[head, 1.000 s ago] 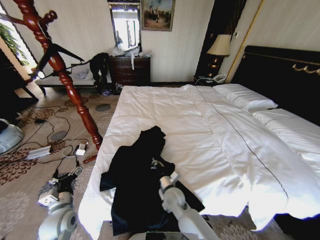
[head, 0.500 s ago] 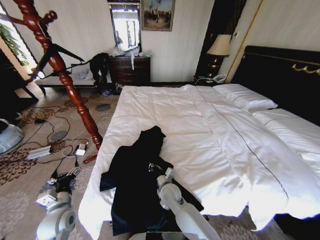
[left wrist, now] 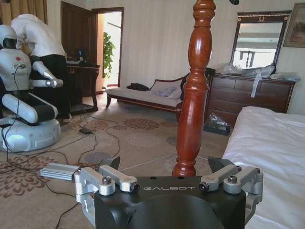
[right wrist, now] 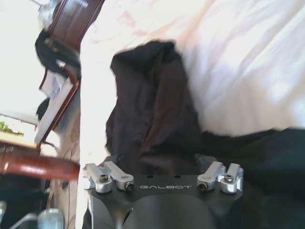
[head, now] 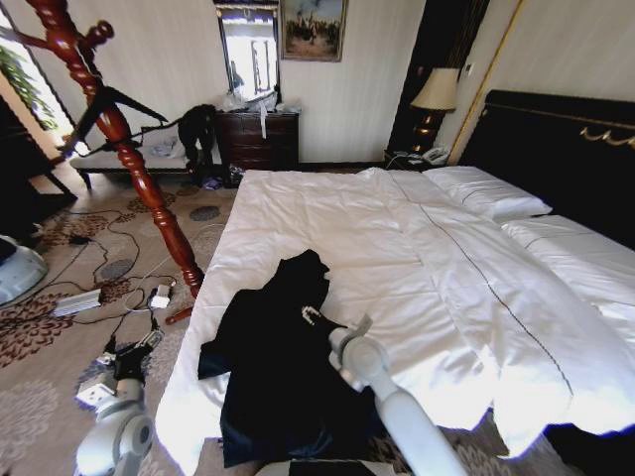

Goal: Pick up the clothes from the bed and hang them on the clothes hanger.

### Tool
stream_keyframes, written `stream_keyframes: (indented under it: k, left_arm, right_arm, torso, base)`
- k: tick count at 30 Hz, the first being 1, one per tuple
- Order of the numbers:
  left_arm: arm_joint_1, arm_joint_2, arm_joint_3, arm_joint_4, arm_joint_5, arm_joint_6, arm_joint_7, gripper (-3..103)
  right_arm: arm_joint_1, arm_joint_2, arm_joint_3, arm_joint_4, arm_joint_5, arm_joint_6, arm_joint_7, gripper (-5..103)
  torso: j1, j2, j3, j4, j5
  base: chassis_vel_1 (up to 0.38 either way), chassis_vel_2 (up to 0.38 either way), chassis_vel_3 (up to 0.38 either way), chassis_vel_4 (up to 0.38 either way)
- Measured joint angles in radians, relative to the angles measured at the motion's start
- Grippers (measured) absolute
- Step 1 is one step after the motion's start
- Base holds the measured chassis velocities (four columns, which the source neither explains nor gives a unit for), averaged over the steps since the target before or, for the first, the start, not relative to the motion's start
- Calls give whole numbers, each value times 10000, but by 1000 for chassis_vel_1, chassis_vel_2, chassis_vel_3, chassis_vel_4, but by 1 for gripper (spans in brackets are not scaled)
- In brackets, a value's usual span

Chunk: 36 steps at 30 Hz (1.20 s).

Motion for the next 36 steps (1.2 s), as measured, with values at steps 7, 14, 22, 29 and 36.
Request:
stream_keyframes:
  k: [7, 14, 22, 29, 36]
  left_arm:
    - [85, -217, 184, -94, 265, 0, -10, 100]
    - [118, -420, 360, -183, 490, -15, -9, 100]
    - [156, -530, 428, -291, 594, -39, -10, 100]
    - [261, -556, 396, -335, 612, -83, -10, 100]
    - [227, -482, 329, -269, 523, -103, -10, 100]
  right_arm:
    - [-659, -235, 1286, -217, -311, 405, 181, 100]
    - [-1354, -356, 1958, -3, -145, 444, 632, 100]
    - [-1509, -341, 1768, 40, 41, 57, 758, 100]
    - [-1302, -395, 1286, -254, 84, -424, 703, 88]
    - [-1200, -368, 1160, -382, -55, -354, 581, 56]
  torso:
    - [0, -1, 0, -2, 1]
    - [0, -1, 0, -2, 0]
    - [0, 0, 0, 0, -1]
    - [0, 0, 0, 0, -2]
    - [0, 0, 0, 0, -2]
  base:
    - [0, 0, 0, 0]
    - [0, 0, 0, 0]
    - [0, 0, 0, 0]
    - [0, 0, 0, 0]
    - [0, 0, 0, 0]
